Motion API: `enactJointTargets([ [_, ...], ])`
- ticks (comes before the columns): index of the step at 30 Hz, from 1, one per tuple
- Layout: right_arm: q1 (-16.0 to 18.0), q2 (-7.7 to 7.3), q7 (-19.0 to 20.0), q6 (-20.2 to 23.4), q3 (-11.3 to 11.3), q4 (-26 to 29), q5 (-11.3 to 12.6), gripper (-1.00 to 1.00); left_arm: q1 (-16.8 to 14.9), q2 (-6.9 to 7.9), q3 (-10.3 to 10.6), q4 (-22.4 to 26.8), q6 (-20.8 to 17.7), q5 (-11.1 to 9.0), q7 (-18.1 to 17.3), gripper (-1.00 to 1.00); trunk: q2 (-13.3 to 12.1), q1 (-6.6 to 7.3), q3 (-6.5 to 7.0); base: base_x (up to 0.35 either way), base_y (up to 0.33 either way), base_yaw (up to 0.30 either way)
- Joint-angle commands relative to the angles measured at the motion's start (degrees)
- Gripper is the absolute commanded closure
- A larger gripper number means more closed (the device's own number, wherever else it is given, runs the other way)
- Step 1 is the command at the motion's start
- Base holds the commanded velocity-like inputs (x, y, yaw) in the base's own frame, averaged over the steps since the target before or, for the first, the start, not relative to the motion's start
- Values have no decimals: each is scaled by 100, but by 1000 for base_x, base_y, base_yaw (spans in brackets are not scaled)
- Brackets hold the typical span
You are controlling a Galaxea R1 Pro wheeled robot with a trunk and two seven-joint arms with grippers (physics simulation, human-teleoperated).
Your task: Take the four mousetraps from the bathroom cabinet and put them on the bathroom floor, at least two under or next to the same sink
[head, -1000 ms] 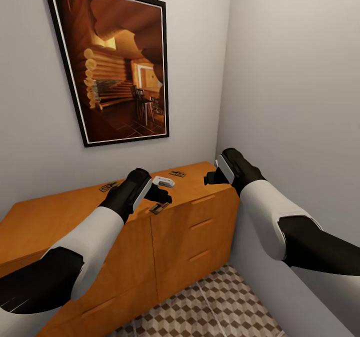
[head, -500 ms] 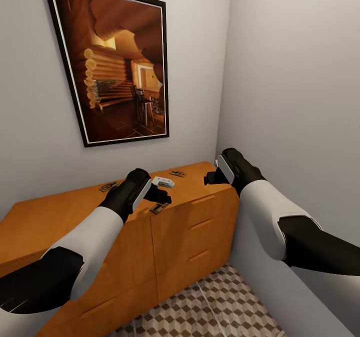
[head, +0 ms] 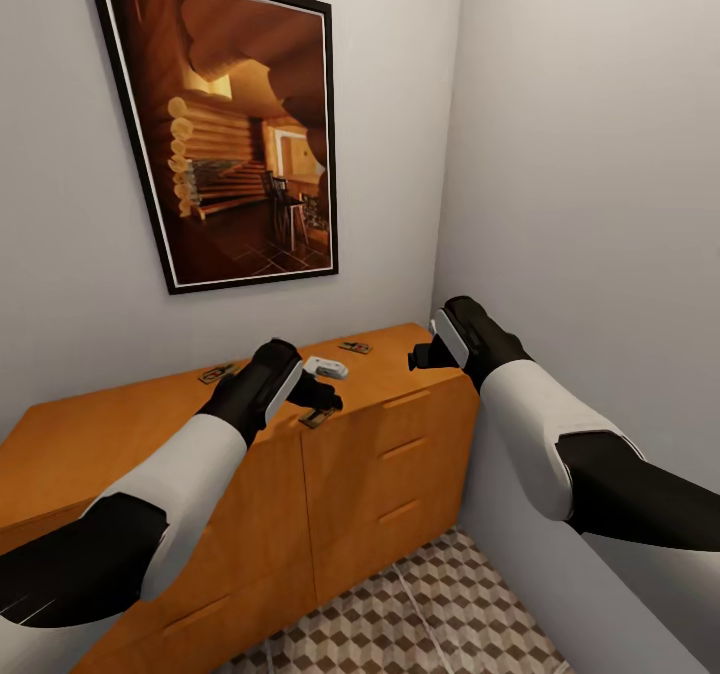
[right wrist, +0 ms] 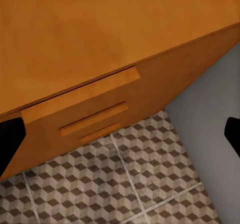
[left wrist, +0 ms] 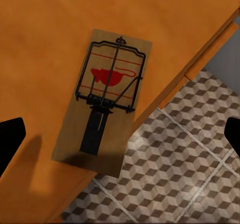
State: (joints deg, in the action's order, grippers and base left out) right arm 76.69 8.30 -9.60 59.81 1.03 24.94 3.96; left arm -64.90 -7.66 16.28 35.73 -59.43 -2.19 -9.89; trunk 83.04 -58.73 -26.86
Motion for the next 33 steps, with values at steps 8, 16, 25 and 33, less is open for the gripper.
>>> enactJointTargets([
  [8, 4, 0, -42, 19, 11, 3, 44, -100, -5, 2, 10, -114, -16, -11, 12, -100, 4, 0, -7, 0, 0, 0],
  [16, 4, 4, -42, 19, 11, 2, 44, -100, -5, 1, -21, -282, -13, -17, 5, -100, 4, 0, -7, 0, 0, 0],
  [25, 2, 5, -42, 19, 11, 2, 44, -100, -5, 1, 6, -301, -23, 43, 9, -100, 4, 0, -7, 0, 0, 0],
  [33, 3, 5, -42, 19, 11, 0, 44, -100, -5, 1, 18, -273, -6, 66, 12, -100, 4, 0, -7, 0, 0, 0],
])
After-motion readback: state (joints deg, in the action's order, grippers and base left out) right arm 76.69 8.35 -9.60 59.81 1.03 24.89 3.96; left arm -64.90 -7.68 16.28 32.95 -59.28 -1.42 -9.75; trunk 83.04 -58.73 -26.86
